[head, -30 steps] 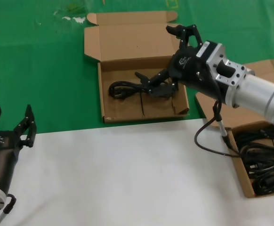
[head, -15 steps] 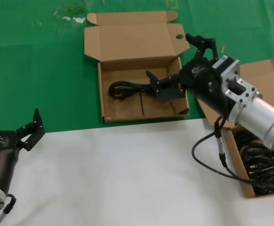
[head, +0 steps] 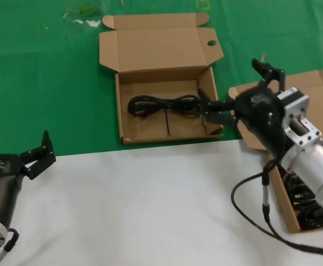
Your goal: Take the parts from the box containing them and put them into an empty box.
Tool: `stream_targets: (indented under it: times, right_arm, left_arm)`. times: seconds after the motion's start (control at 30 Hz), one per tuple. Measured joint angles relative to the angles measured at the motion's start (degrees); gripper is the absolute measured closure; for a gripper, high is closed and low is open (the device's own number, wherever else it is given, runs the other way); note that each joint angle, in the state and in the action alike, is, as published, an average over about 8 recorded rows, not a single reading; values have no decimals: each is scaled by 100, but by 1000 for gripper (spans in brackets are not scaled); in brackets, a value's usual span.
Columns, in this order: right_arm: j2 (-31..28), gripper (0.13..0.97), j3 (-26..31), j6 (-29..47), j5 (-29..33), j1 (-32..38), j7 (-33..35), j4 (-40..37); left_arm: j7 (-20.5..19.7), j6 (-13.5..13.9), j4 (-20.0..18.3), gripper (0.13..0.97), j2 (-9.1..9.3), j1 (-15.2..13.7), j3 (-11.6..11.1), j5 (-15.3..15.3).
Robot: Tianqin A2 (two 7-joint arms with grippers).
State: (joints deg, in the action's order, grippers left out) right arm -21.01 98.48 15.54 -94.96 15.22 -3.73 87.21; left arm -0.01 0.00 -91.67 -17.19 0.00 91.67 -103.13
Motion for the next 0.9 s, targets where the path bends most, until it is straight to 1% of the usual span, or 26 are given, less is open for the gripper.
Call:
stream_targets:
  times: [0.13, 0.4, 0.6, 0.9]
  right_arm:
    - [68, 129, -121, -276, -145, -270, 66, 79]
    - [202, 129, -361, -822, -432, -809, 197, 237]
    - [299, 129, -533, -1217, -640, -1191, 293, 350]
    - [339, 129, -604, -1380, -726, -1351, 332, 397]
  left_arm:
    - [0, 0, 0, 172, 0, 0, 0, 0]
    - [0, 0, 0, 132, 0, 0, 0, 0]
    - [0, 0, 0, 132, 0, 0, 0, 0]
    - [3, 0, 0, 132, 0, 0, 0, 0]
